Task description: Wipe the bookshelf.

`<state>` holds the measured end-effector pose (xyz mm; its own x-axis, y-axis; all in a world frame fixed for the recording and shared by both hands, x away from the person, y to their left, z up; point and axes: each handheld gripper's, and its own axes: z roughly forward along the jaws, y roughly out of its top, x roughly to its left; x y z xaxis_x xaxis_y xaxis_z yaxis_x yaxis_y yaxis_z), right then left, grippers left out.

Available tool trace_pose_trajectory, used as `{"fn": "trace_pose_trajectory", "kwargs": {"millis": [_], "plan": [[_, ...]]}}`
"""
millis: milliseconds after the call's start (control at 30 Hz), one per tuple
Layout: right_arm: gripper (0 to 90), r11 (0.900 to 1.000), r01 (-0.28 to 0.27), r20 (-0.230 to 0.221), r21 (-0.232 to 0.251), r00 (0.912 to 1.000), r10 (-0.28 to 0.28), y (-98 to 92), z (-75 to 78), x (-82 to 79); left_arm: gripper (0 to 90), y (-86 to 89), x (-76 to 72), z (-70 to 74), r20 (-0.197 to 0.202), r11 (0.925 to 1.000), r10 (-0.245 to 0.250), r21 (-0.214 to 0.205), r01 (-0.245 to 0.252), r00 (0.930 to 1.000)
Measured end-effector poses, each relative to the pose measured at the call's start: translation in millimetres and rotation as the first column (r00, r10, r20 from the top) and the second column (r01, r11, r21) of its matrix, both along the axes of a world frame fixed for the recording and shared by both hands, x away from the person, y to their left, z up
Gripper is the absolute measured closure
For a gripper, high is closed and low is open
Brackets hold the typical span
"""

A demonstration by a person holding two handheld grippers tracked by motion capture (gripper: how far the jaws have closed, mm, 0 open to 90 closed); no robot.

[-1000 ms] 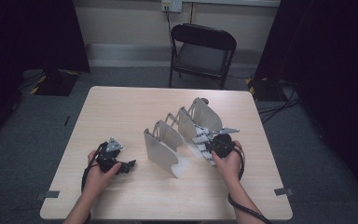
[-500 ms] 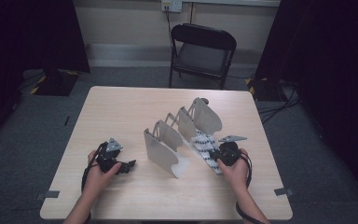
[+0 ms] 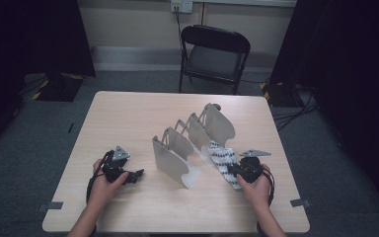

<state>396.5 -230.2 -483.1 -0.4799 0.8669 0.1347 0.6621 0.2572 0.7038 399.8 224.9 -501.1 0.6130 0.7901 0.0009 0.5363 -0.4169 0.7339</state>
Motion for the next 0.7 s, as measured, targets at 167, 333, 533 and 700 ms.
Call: {"fn": "trace_pose_trajectory", "kwargs": {"millis": [167, 333, 533, 700], "plan": [[79.4, 0.9998, 0.015, 0.001, 0.011, 0.9999, -0.016, -8.5, -0.9, -3.9, 10.9, 0.0, 0.0, 0.0, 0.001, 1.0000, 0.000, 0.000, 0.000, 1.0000], [79.4, 0.9997, 0.023, 0.005, -0.006, 0.9997, -0.023, -13.5, -0.5, -6.7, 10.9, 0.0, 0.0, 0.0, 0.000, 1.0000, 0.000, 0.000, 0.000, 1.0000], [79.3, 0.9980, 0.057, 0.010, -0.026, 0.9983, -0.057, -22.4, 0.5, -10.3, 10.9, 0.0, 0.0, 0.0, 0.001, 1.0000, 0.000, 0.000, 0.000, 1.0000], [79.4, 0.9955, 0.091, 0.004, -0.027, 0.9958, -0.091, -31.1, 1.1, -11.2, 10.9, 0.0, 0.0, 0.0, 0.000, 1.0000, 0.000, 0.000, 0.000, 1.0000]]}}
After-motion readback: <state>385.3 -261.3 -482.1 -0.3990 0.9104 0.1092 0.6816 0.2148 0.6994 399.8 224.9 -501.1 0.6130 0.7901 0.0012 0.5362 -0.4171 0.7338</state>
